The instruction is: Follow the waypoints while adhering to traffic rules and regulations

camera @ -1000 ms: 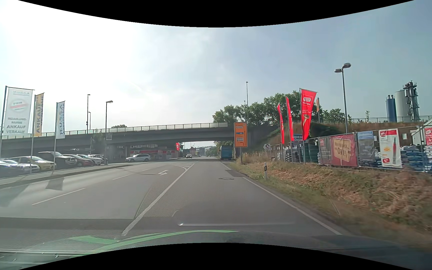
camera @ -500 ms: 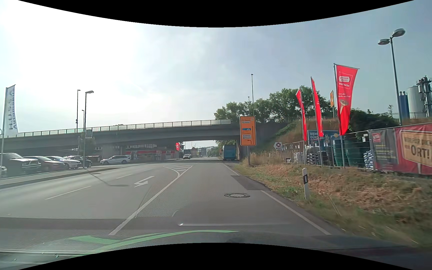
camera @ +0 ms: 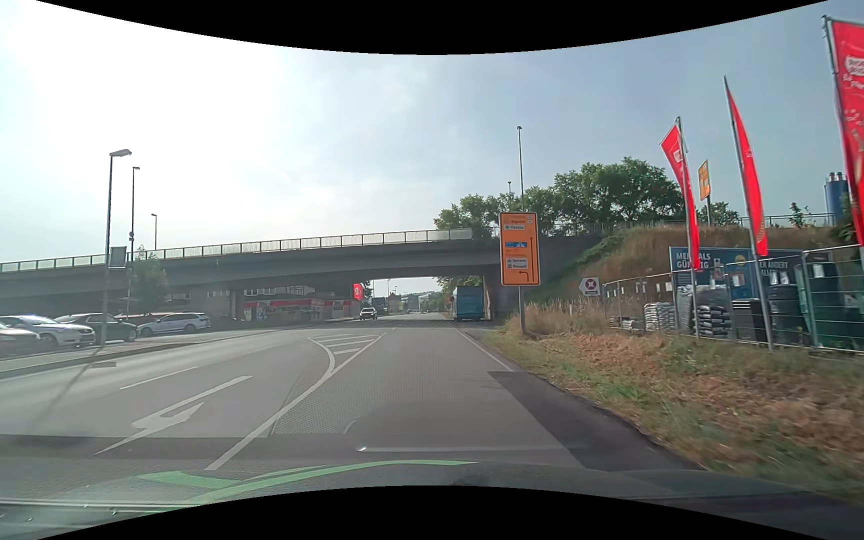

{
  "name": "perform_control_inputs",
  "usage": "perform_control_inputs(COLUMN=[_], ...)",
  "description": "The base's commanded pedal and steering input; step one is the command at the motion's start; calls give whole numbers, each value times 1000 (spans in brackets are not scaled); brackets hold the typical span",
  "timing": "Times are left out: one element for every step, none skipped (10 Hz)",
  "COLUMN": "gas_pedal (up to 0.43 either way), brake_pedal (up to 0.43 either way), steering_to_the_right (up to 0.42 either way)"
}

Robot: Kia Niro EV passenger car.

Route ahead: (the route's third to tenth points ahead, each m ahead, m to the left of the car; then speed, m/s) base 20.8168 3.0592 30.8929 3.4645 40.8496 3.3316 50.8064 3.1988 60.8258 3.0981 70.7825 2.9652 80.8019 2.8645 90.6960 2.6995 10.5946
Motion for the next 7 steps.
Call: perform_control_inputs(gas_pedal=[150, 150, 150, 150, 150, 150, 150], brake_pedal=[0, 0, 0, 0, 0, 0, 0], steering_to_the_right=[-10, -9, -9, -8, -5, -5, -5])
